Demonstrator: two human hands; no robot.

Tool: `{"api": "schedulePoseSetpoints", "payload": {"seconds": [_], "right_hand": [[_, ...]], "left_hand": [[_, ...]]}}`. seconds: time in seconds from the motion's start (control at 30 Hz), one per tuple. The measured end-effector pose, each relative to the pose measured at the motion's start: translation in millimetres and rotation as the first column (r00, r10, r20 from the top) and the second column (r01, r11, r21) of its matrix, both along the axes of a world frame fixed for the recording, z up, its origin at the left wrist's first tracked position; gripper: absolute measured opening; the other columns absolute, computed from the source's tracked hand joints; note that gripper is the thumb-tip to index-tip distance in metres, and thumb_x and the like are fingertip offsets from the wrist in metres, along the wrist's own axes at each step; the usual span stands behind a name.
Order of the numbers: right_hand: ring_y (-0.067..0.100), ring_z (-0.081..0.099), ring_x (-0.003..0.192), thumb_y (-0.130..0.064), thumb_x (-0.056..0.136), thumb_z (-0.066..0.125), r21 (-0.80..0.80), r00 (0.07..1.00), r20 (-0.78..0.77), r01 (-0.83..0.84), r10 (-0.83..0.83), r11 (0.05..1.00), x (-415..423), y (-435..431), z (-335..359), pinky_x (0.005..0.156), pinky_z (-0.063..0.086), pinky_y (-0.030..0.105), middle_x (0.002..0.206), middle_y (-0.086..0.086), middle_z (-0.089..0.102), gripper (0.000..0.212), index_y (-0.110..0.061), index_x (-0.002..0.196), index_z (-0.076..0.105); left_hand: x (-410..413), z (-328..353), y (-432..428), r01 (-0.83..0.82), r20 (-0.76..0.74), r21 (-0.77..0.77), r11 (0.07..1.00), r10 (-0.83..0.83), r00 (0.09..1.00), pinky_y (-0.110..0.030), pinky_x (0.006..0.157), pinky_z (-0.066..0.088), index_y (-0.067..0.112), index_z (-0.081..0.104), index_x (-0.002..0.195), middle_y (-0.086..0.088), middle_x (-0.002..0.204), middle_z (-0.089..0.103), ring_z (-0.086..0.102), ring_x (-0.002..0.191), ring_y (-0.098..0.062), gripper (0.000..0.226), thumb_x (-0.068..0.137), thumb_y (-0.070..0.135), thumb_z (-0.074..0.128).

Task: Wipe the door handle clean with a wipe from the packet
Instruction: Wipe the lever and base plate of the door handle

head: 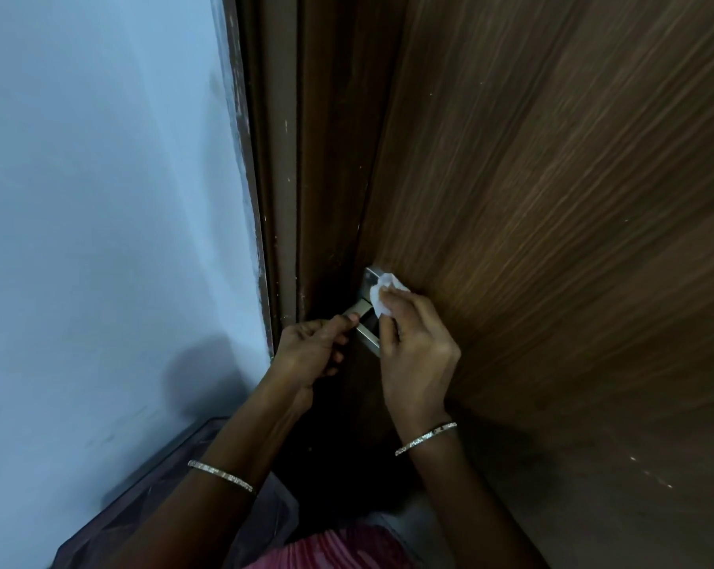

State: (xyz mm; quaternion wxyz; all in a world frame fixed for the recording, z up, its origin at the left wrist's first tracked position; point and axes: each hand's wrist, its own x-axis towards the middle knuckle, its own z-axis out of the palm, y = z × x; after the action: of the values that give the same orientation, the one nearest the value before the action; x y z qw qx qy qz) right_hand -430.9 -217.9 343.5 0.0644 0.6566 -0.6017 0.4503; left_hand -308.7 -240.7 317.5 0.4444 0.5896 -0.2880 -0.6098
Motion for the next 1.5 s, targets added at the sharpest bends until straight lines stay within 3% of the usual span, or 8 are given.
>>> {"api": "schedulePoseSetpoints", "payload": {"seconds": [0.13,0.27,0.37,0.67,0.93,1.23,1.4,1.5], "right_hand": [[0.013,0.073,0.077,-0.004,0.081,0.078,0.186,0.998,0.049,0.041,-0.051,0.982,2.2,2.8,-4.8,0.065,0.051,0.013,0.096,0.001,0.073,0.020,-0.013,0.098,0.075],[0.013,0.072,0.091,0.000,0.086,0.071,0.074,0.993,0.118,0.013,-0.022,0.997,2.6,-0.6,2.5,0.076,0.059,0.023,0.103,0.004,0.074,0.020,-0.009,0.103,0.076],[0.015,0.068,0.102,-0.002,0.091,0.063,-0.045,1.000,0.023,-0.013,0.014,0.999,6.6,-4.4,14.2,0.089,0.056,0.025,0.113,0.006,0.073,0.024,-0.005,0.112,0.073],[0.022,0.064,0.111,-0.007,0.091,0.060,0.119,0.924,-0.380,-0.007,0.052,0.993,30.6,-27.1,24.1,0.094,0.053,0.032,0.117,0.008,0.072,0.027,-0.007,0.116,0.071],[0.017,0.061,0.110,-0.010,0.087,0.047,0.185,0.951,-0.300,-0.022,0.078,0.982,3.8,-5.0,28.0,0.096,0.053,0.029,0.123,0.001,0.070,0.045,-0.011,0.128,0.066],[0.019,0.059,0.120,-0.008,0.095,0.054,0.236,0.915,-0.376,-0.057,0.145,0.970,28.6,-29.6,36.3,0.100,0.051,0.029,0.122,0.007,0.070,0.030,-0.006,0.121,0.069],[0.015,0.056,0.124,-0.006,0.086,0.064,0.251,0.926,-0.314,-0.134,0.212,0.959,7.8,-18.5,36.3,0.104,0.048,0.026,0.129,0.003,0.067,0.042,-0.009,0.129,0.065],[0.013,0.059,0.116,-0.005,0.087,0.061,0.219,0.949,-0.239,-0.153,0.206,0.964,-3.1,-8.0,35.0,0.099,0.051,0.024,0.127,-0.001,0.069,0.041,-0.011,0.128,0.066]], "left_hand": [[0.3,0.9,0.6,0.001,-0.006,-0.015,1.000,-0.001,1.000,-0.020,0.045,0.044,0.023,0.074,0.052,0.011,0.056,0.068,0.055,0.043,0.000,0.030,0.077,0.040,0.080],[-0.5,1.2,1.6,-0.004,-0.013,-0.018,1.000,0.004,1.000,-0.021,0.047,0.045,0.026,0.075,0.052,0.009,0.058,0.069,0.057,0.045,-0.003,0.030,0.077,0.041,0.080],[1.0,4.2,2.1,0.001,-0.013,-0.036,0.999,-0.002,1.000,-0.021,0.047,0.044,0.026,0.075,0.053,0.008,0.057,0.068,0.056,0.045,-0.004,0.030,0.078,0.040,0.079],[0.0,-1.8,4.2,-0.005,-0.043,-0.062,0.998,0.002,0.999,-0.022,0.050,0.046,0.021,0.073,0.054,-0.001,0.058,0.070,0.059,0.049,-0.009,0.044,0.096,0.029,0.063],[2.0,1.5,4.8,0.006,0.012,-0.042,0.999,-0.005,1.000,-0.018,0.041,0.044,0.021,0.076,0.060,0.004,0.060,0.070,0.057,0.045,-0.003,0.025,0.077,0.039,0.079],[-0.2,-6.3,2.9,-0.026,0.009,-0.101,0.995,0.027,1.000,-0.032,0.065,0.051,0.017,0.079,0.064,-0.009,0.067,0.075,0.063,0.065,-0.024,0.029,0.088,0.031,0.072],[5.2,-0.3,5.7,0.046,0.117,-0.113,0.993,-0.032,0.993,-0.027,0.058,0.046,0.017,0.080,0.075,-0.002,0.073,0.077,0.062,0.060,-0.016,0.025,0.082,0.040,0.076],[7.9,6.5,15.4,0.131,0.493,-0.260,0.957,0.015,0.870,-0.023,0.059,0.048,0.027,0.077,0.091,0.011,0.076,0.076,0.065,0.054,-0.003,0.026,0.080,0.051,0.074]]}}
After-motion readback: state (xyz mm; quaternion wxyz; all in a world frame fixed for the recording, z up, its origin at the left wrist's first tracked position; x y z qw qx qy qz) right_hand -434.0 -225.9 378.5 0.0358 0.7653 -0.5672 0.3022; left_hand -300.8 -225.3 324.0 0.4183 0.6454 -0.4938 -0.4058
